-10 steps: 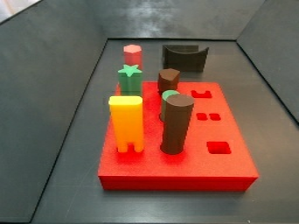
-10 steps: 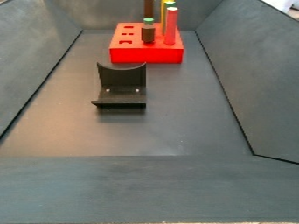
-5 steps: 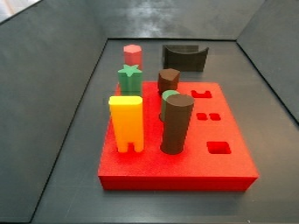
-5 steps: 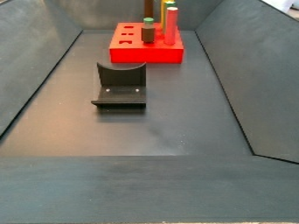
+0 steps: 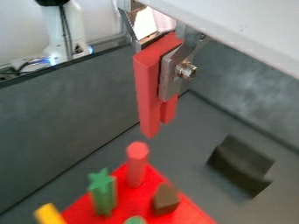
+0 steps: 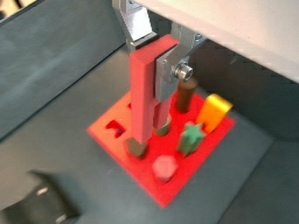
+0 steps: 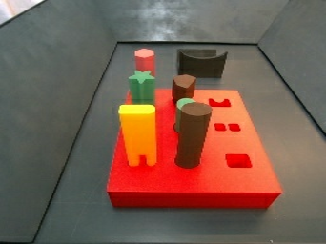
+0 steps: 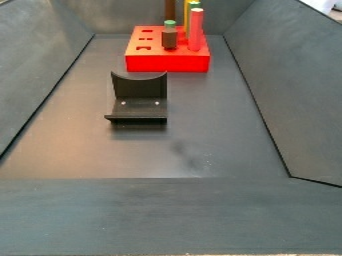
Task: Pick up the double-square object. Move up. Place the double-square object on the fixture. Regrasp the double-square object. Move to above the board. Insert the double-square object.
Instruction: Move to above the board, then insert the double-square object.
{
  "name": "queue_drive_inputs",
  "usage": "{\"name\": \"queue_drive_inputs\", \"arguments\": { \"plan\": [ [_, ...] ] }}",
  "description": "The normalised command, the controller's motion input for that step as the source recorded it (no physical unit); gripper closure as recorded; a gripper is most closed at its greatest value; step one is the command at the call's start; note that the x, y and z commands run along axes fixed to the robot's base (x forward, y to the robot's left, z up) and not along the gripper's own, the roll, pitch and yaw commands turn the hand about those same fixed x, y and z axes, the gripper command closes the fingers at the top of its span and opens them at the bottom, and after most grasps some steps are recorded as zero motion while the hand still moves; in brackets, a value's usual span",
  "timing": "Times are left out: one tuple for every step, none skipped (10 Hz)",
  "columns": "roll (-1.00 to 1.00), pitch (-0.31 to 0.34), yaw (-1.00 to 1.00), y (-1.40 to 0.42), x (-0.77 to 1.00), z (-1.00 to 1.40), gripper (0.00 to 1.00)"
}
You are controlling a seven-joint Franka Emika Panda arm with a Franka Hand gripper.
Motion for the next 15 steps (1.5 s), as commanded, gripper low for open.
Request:
{"name": "queue_drive_inputs", "arguments": {
  "plan": [
    [-0.54, -0.051, -0.03, -0.08, -0.17, 0.01, 1.0],
    [-0.42, -0.058, -0.03, -0.05, -0.14, 0.01, 1.0],
    [-0.25, -0.062, -0.02, -0.02, -0.1, 0.0, 1.0],
    [0.0, 0.0, 0.0, 0.0, -0.04, 0.0, 1.0],
    [-0.03, 0.0, 0.02, -0.05, 0.42, -0.11, 1.0],
    [-0.01, 0.06, -0.05, -0.3, 0.91, -0.14, 1.0],
    [0.0, 0.019, -0.01, -0.39, 0.95, -0.27, 1.0],
    [0.0, 0.02, 0.0, -0.37, 1.0, -0.33, 1.0],
    [0.0, 0.0, 0.0, -0.37, 1.0, -0.35, 1.0],
    [0.0, 0.001, 0.0, -0.36, 1.0, -0.35, 1.0],
    [0.02, 0.029, 0.0, -0.25, 1.0, -0.37, 1.0],
    [0.06, 0.046, 0.0, -0.17, 1.0, -0.27, 1.0],
    [0.06, 0.037, 0.0, -0.12, 1.0, -0.21, 1.0],
    [0.04, 0.0, 0.0, -0.09, 1.0, -0.15, 1.0],
    [0.02, 0.0, 0.0, -0.07, 1.0, -0.13, 1.0]
  ]
}}
